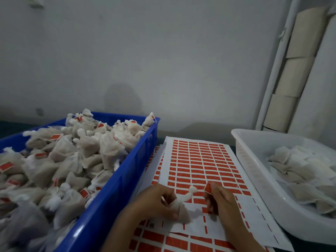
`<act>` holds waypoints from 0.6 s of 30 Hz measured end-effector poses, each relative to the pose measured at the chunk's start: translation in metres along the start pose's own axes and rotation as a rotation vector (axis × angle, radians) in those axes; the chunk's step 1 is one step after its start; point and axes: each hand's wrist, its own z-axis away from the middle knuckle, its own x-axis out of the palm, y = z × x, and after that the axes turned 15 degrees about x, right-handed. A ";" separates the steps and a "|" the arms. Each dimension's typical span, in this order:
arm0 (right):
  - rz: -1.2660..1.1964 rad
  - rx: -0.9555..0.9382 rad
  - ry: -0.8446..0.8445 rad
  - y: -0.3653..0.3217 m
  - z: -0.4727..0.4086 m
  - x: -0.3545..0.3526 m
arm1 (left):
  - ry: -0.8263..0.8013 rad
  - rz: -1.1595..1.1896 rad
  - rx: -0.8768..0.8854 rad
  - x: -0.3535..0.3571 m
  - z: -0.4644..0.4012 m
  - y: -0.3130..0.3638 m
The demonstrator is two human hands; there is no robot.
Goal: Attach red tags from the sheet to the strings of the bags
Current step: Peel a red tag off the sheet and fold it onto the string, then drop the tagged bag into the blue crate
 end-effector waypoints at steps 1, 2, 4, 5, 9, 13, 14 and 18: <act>-0.012 -0.012 -0.008 0.001 0.001 -0.001 | 0.028 -0.004 0.003 0.001 -0.001 0.001; -0.029 -0.014 -0.003 0.002 0.001 -0.002 | 0.055 -0.002 0.008 0.001 -0.002 0.003; -0.067 0.023 -0.017 0.003 0.002 -0.005 | 0.115 0.006 0.031 0.001 -0.004 0.007; -0.076 0.051 -0.034 0.002 0.001 -0.005 | 0.151 0.012 0.041 0.000 -0.005 0.010; -0.112 0.132 -0.041 -0.001 -0.007 -0.009 | 0.295 0.048 0.041 -0.003 -0.015 0.024; -0.212 0.255 -0.022 0.001 -0.018 -0.011 | 0.488 0.041 -0.015 -0.015 -0.026 0.036; -0.215 0.271 -0.011 0.000 -0.020 -0.012 | 0.575 0.063 -0.024 -0.020 -0.029 0.037; -0.125 0.347 -0.042 -0.008 -0.022 -0.008 | 0.980 0.121 -0.046 -0.052 -0.041 0.039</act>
